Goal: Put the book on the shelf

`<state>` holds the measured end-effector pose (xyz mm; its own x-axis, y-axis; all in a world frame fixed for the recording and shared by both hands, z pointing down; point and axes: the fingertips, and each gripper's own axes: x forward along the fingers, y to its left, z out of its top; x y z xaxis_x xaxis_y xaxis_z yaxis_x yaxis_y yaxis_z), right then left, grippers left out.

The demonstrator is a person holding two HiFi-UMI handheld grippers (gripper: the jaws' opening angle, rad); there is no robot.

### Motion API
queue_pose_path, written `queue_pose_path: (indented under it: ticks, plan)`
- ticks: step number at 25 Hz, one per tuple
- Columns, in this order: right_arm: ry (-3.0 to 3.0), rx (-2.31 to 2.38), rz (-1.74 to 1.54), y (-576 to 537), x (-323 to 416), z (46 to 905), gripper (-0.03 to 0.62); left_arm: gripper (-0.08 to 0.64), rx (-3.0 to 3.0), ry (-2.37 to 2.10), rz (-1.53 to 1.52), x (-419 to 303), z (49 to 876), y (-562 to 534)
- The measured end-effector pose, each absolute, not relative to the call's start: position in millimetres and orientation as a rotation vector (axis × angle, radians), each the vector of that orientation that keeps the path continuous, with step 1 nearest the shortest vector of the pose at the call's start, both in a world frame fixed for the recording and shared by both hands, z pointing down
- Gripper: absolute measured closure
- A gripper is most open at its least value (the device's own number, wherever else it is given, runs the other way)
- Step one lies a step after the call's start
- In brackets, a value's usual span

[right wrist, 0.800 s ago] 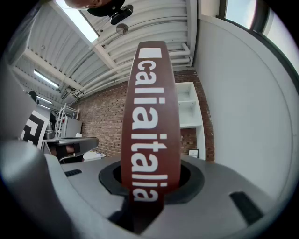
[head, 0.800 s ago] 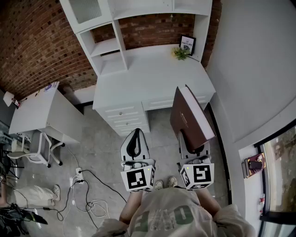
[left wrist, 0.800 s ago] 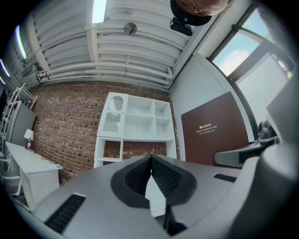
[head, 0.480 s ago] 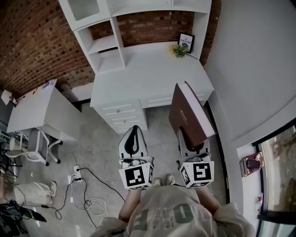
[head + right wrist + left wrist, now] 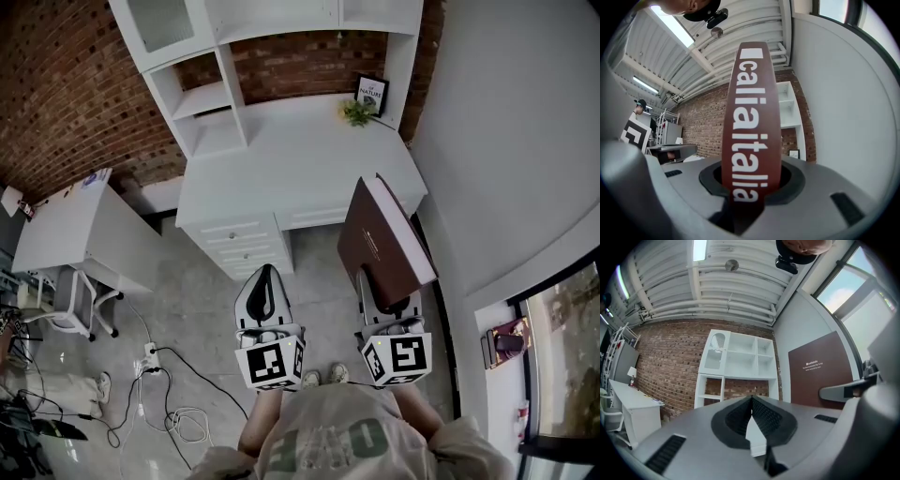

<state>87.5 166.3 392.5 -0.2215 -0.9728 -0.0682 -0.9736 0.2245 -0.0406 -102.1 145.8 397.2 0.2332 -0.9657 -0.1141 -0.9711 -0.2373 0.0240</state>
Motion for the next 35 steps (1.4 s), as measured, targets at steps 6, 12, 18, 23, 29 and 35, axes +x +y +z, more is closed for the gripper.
queue_pose_path:
  ticks: [6,12,18,23,29,35]
  plan:
    - [2.392,-1.901,-0.019,161,117,403,0.442,0.548,-2.398,1.926,0.153,-80,402,137]
    - [2.386,-1.896,-0.061,149,144,411,0.44,0.548,-2.365,1.933,0.153,-60,400,129]
    - [2.378,-1.891,-0.024,125,152,410,0.441,0.548,-2.362,1.926,0.162,-54,403,102]
    - [2.355,-1.918,-0.038,84,154,419,0.44,0.548,-2.37,1.913,0.18,-56,409,55]
    - [2.333,-1.958,-0.011,15,149,412,0.442,0.548,-2.399,1.867,0.192,-58,403,-26]
    - [2.296,-1.994,0.013,-78,135,399,0.441,0.548,-2.419,1.8,0.218,-67,385,-121]
